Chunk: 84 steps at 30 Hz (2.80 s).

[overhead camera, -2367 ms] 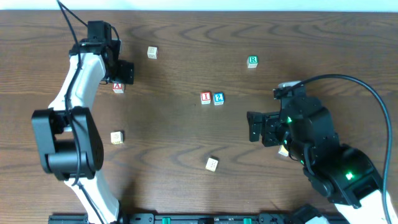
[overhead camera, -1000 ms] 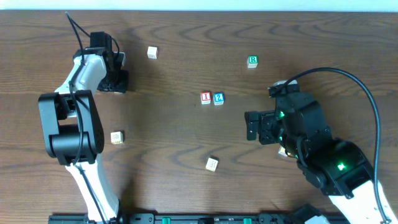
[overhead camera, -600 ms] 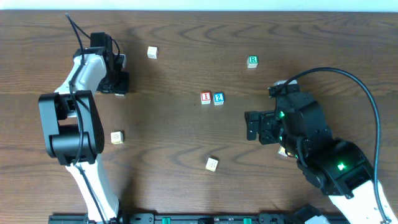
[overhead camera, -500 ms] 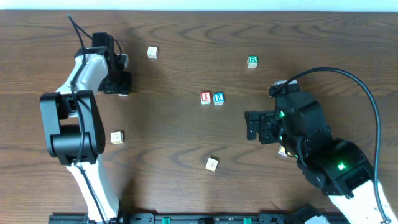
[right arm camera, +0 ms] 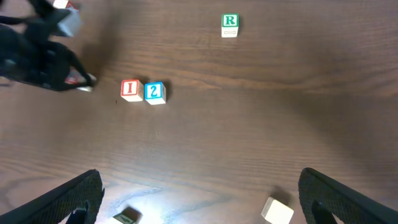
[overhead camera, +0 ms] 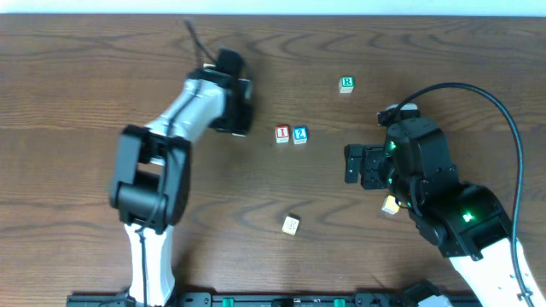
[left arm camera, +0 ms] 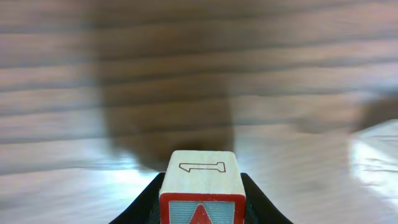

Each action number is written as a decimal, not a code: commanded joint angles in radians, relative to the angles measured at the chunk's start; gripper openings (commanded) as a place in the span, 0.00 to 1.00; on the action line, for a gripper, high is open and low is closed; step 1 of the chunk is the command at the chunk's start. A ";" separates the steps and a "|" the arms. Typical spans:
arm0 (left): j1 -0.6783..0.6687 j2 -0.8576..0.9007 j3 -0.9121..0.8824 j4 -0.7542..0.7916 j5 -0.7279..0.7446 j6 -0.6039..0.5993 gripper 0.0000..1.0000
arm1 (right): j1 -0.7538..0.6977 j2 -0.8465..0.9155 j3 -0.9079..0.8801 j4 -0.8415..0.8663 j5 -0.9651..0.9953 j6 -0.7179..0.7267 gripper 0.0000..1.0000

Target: Spell out Ai2

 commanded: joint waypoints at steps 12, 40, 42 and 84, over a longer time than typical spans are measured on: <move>-0.129 -0.025 0.025 0.054 -0.098 -0.258 0.07 | -0.006 0.001 0.000 -0.003 -0.006 -0.030 0.99; -0.154 -0.024 0.024 0.044 -0.118 -0.309 0.37 | -0.006 0.002 0.000 0.015 -0.009 -0.030 0.99; -0.154 -0.024 0.024 0.044 -0.118 -0.309 0.48 | -0.006 0.002 0.000 0.016 -0.013 -0.030 0.99; 0.090 -0.055 0.108 -0.068 0.070 -0.174 0.06 | -0.083 0.608 -0.010 0.288 -0.248 -0.026 0.01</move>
